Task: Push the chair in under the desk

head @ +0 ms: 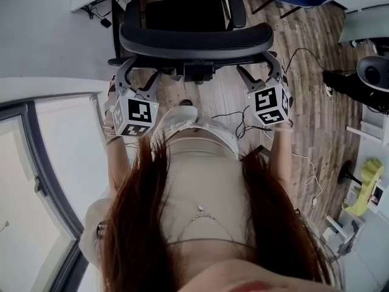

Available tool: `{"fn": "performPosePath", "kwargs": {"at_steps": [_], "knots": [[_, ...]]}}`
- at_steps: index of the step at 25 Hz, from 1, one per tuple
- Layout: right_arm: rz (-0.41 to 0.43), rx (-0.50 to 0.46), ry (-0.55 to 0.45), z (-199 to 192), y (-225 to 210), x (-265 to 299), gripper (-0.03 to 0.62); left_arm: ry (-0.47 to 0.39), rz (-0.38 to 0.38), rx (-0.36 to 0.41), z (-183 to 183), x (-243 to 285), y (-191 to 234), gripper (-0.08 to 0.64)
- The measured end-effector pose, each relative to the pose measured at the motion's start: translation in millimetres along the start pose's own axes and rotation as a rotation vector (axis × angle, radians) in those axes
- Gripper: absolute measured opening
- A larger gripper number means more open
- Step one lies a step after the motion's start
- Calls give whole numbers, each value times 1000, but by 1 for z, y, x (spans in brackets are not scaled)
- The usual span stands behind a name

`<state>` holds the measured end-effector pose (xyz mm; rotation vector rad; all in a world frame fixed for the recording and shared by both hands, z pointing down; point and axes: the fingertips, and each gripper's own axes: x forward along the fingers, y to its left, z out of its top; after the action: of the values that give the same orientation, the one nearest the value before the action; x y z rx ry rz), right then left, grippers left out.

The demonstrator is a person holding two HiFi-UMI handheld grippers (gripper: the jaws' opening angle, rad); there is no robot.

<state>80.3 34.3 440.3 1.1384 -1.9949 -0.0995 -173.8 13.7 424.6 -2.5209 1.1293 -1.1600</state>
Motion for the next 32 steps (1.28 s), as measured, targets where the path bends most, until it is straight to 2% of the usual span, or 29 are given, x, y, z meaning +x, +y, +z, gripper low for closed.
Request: {"fn": "performPosePath", "kwargs": {"at_steps": [4, 9, 16, 25, 32], "knots": [[-28, 10, 10, 1, -7, 5, 302, 1, -12, 22, 1, 7, 5, 282], [-31, 11, -26, 5, -14, 15, 305, 2, -21, 45, 4, 16, 11, 283], [-29, 12, -25, 5, -30, 23, 305, 22, -12, 36, 11, 27, 19, 283], [-17, 2, -29, 4, -54, 34, 305, 48, 7, -37, 28, 45, 30, 282], [-16, -18, -56, 2, -58, 42, 305, 39, 26, -69, 25, 53, 27, 284]]}}
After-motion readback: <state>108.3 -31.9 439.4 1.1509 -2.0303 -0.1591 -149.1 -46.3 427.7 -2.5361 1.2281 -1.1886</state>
